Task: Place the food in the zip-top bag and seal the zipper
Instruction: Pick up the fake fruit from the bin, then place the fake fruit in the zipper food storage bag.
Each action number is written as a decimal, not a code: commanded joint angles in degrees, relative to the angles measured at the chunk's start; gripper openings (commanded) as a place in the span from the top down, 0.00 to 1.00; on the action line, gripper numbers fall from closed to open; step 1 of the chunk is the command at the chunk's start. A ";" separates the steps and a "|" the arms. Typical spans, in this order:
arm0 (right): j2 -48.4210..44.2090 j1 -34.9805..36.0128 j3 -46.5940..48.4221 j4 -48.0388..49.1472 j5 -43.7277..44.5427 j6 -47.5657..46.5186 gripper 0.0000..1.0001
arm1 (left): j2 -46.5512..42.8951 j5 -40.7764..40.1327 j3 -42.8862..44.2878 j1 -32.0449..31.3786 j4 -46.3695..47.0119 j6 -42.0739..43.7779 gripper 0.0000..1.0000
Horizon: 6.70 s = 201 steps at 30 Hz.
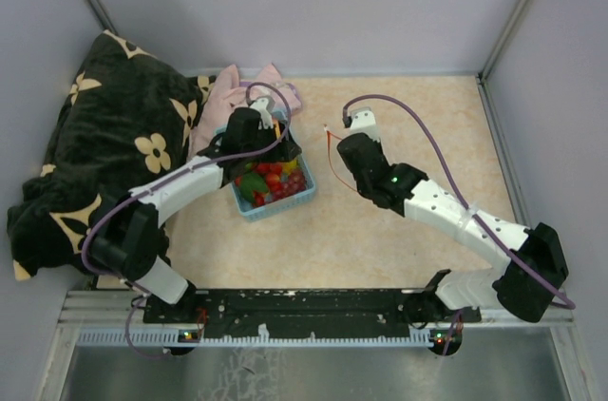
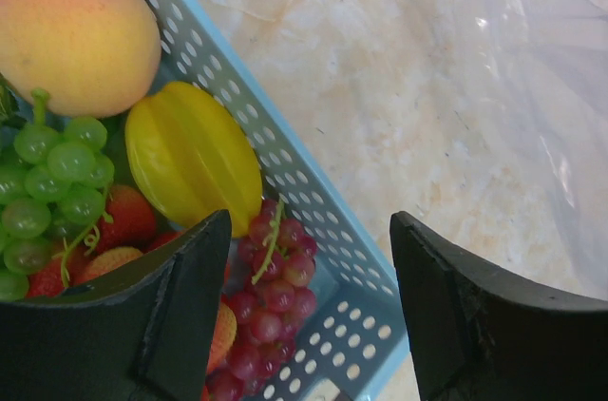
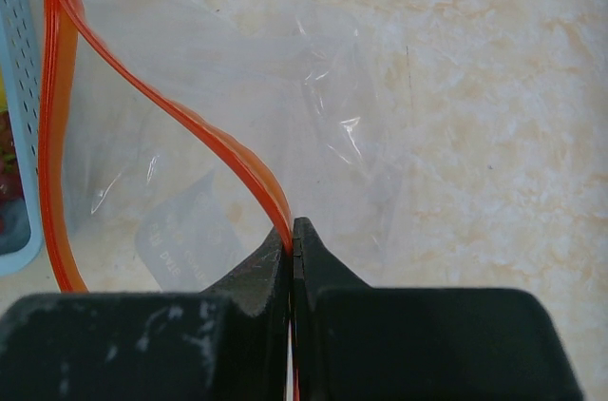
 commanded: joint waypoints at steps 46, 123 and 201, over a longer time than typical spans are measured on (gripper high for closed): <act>0.20 0.39 -0.56 4.50 0.61 -0.52 1.00 | 23.36 -14.67 20.21 7.29 -16.43 11.50 0.65; -0.56 1.09 3.51 6.21 -16.59 8.99 1.00 | -11.39 -3.19 -18.81 -13.57 61.14 -15.70 1.00; -6.50 -4.01 4.14 2.85 -21.13 5.26 1.00 | -26.59 -20.53 -12.38 -1.32 -4.21 -0.12 0.18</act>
